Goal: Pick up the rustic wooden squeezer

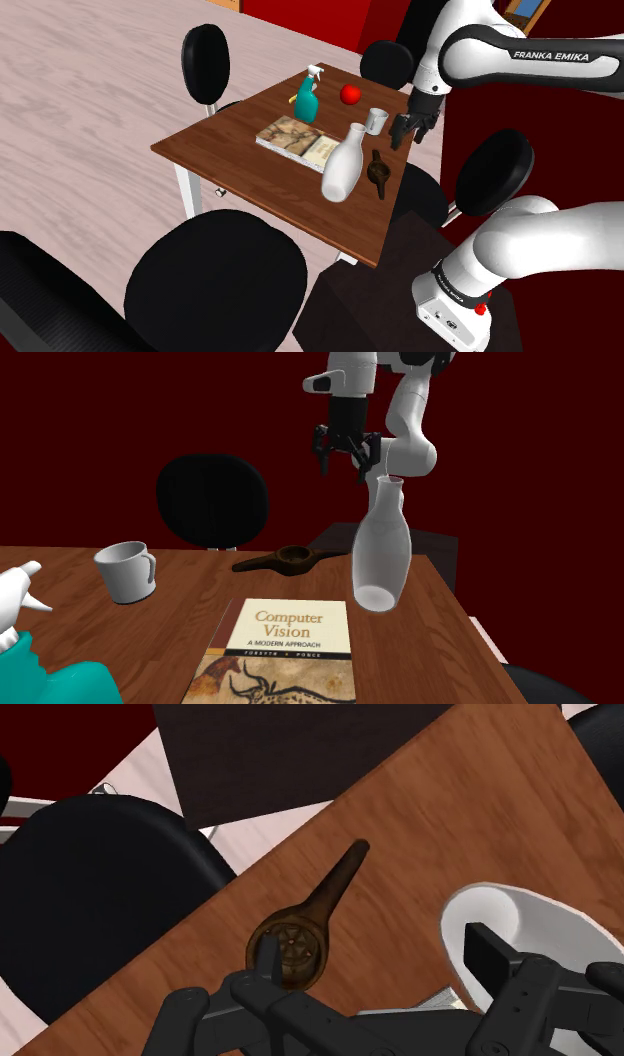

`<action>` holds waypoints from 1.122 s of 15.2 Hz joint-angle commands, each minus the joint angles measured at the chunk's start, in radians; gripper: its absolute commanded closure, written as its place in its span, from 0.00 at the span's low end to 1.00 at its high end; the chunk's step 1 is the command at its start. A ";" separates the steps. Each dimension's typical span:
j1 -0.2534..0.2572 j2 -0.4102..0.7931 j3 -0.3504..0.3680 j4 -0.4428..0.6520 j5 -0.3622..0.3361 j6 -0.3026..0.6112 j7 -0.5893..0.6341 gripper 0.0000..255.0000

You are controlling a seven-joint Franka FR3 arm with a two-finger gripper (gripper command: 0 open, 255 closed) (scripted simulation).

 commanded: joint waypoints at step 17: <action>-0.031 0.470 -0.116 -0.091 0.006 0.607 -0.083 0.00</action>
